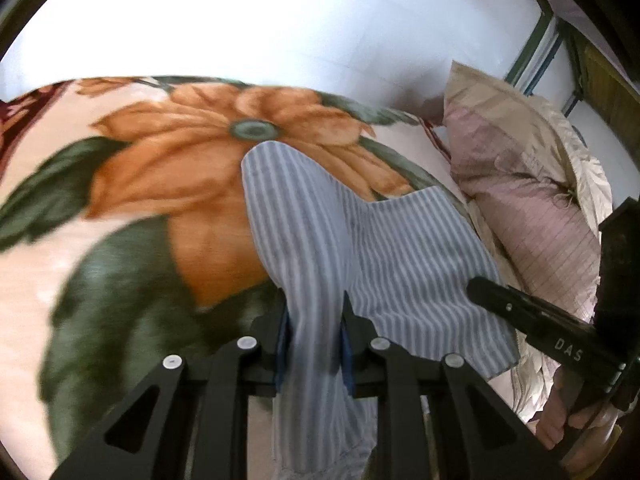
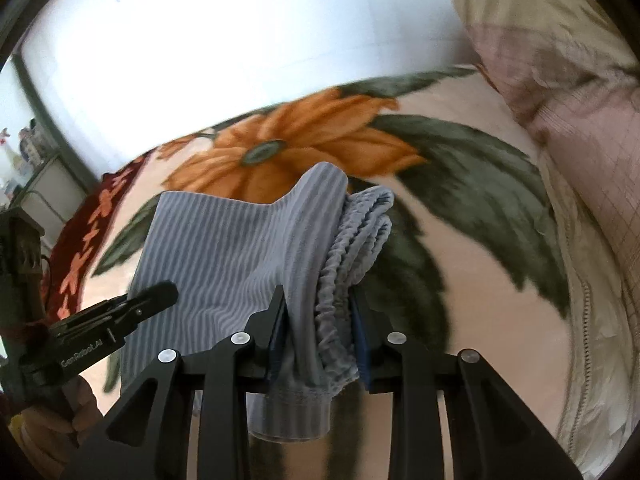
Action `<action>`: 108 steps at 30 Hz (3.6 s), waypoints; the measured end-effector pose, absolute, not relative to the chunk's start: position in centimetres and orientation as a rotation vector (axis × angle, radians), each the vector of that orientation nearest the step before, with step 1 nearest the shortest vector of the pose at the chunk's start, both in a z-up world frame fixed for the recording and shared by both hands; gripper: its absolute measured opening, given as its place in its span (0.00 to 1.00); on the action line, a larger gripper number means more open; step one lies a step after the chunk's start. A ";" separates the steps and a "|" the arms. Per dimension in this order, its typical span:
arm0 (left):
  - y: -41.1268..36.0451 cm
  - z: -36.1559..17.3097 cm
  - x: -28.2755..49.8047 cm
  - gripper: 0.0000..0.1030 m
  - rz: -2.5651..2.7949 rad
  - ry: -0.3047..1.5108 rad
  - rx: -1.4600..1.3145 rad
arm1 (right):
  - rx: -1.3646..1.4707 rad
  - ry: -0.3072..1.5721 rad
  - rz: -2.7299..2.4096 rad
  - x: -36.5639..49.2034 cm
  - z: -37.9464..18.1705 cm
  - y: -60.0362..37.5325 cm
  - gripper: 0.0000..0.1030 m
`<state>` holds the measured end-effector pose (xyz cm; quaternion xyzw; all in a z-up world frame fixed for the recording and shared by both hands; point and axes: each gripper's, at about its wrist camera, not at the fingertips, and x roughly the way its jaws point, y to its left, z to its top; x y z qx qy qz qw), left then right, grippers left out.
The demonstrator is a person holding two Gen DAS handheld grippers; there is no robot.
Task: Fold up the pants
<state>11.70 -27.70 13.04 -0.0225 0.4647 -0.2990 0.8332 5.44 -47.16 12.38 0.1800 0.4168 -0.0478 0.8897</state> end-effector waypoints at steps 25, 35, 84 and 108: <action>-2.2 12.4 11.6 0.21 -0.327 0.988 -0.084 | 0.338 0.942 0.165 10.0 9.1 -24.4 0.29; -0.1 8.7 11.3 0.44 -0.279 1.054 -0.106 | 0.380 1.006 0.085 9.4 6.0 -25.9 0.43; -1.7 7.7 -1.9 0.81 -0.178 1.085 0.008 | 0.219 0.958 0.029 -1.9 5.5 -21.4 0.58; -1.4 7.2 -1.6 0.82 -0.140 1.077 0.031 | 0.219 0.992 0.016 -1.5 4.4 -21.8 0.58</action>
